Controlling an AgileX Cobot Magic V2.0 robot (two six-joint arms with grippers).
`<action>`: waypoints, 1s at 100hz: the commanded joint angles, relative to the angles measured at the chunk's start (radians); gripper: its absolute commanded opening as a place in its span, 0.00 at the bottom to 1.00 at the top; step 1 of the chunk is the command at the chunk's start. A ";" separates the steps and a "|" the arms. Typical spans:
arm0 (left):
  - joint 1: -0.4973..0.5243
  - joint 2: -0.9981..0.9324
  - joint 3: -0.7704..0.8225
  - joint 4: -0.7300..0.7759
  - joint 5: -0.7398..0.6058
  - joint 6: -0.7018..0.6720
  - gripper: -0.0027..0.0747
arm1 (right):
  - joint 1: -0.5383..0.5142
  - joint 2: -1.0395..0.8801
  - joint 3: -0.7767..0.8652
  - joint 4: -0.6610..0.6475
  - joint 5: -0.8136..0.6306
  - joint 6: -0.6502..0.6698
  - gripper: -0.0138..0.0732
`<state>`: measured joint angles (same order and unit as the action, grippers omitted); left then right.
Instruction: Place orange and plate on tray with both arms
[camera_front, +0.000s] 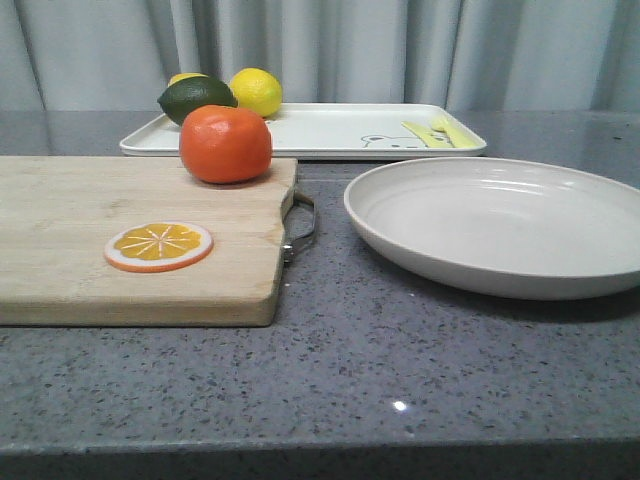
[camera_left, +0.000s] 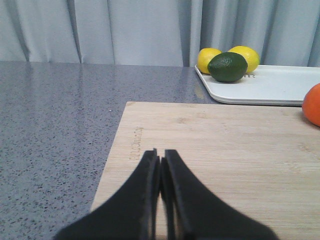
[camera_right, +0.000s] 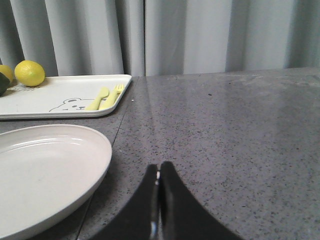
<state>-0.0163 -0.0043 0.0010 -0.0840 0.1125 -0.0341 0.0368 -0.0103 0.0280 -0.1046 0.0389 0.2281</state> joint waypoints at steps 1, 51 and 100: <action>0.001 -0.030 0.023 -0.001 -0.075 -0.009 0.01 | -0.005 -0.020 0.000 -0.003 -0.072 -0.001 0.08; 0.001 -0.030 0.023 0.003 -0.078 -0.009 0.01 | -0.005 -0.020 0.000 -0.003 -0.072 -0.001 0.08; 0.001 -0.030 0.023 0.003 -0.194 -0.009 0.01 | -0.005 -0.020 0.000 -0.003 -0.076 -0.001 0.08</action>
<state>-0.0163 -0.0043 0.0010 -0.0826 0.0296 -0.0341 0.0368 -0.0103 0.0280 -0.1046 0.0389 0.2281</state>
